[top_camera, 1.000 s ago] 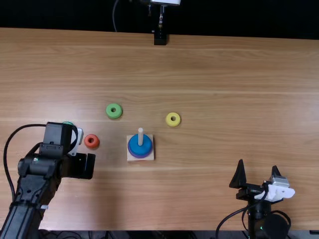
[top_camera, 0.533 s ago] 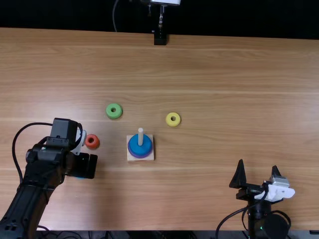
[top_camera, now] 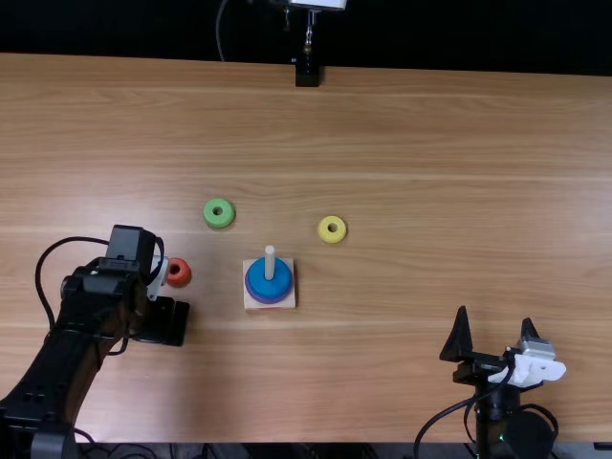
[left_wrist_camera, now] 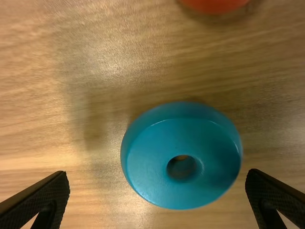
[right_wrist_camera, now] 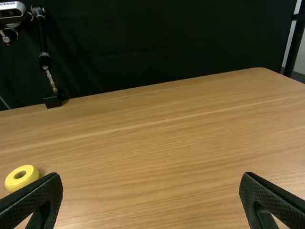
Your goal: Build the Hanoi tower: stack the rings onto the peg from bottom to top in this color order: purple, dark blue, light blue, dark green, light green, yellow, orange.
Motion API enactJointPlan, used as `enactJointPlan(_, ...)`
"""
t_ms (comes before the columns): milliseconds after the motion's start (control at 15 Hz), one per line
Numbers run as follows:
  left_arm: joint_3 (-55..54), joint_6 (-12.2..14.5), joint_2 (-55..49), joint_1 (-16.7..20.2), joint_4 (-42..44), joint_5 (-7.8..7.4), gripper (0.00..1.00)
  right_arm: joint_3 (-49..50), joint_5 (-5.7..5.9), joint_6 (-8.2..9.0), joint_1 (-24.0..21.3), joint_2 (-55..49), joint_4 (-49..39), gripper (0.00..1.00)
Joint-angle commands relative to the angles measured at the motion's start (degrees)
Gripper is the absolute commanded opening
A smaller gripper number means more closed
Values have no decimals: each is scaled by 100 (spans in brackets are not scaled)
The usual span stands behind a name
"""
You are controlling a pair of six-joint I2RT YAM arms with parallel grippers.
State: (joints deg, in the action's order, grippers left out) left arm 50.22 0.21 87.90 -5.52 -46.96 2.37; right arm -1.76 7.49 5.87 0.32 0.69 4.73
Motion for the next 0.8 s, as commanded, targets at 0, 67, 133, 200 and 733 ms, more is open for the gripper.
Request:
enactJointPlan(0, 173, 32, 61, -2, 3, -26, 100, 79, -10, 4, -40, -69, 60, 100)
enactJointPlan(67, 173, 32, 61, -2, 13, -26, 100, 79, -10, 14, -23, -69, 60, 100)
enactJointPlan(133, 173, 21, 61, -2, 76, -26, 100, 79, -10, 4, -40, -69, 60, 100)
enactJointPlan(200, 138, 21, 61, -11, 287, -16, 100, 88, -10, 4, -40, -69, 60, 100)
enactJointPlan(733, 32, 11, 184, -63, 604, -68, 100, 79, -10, 4, -40, -69, 60, 100)
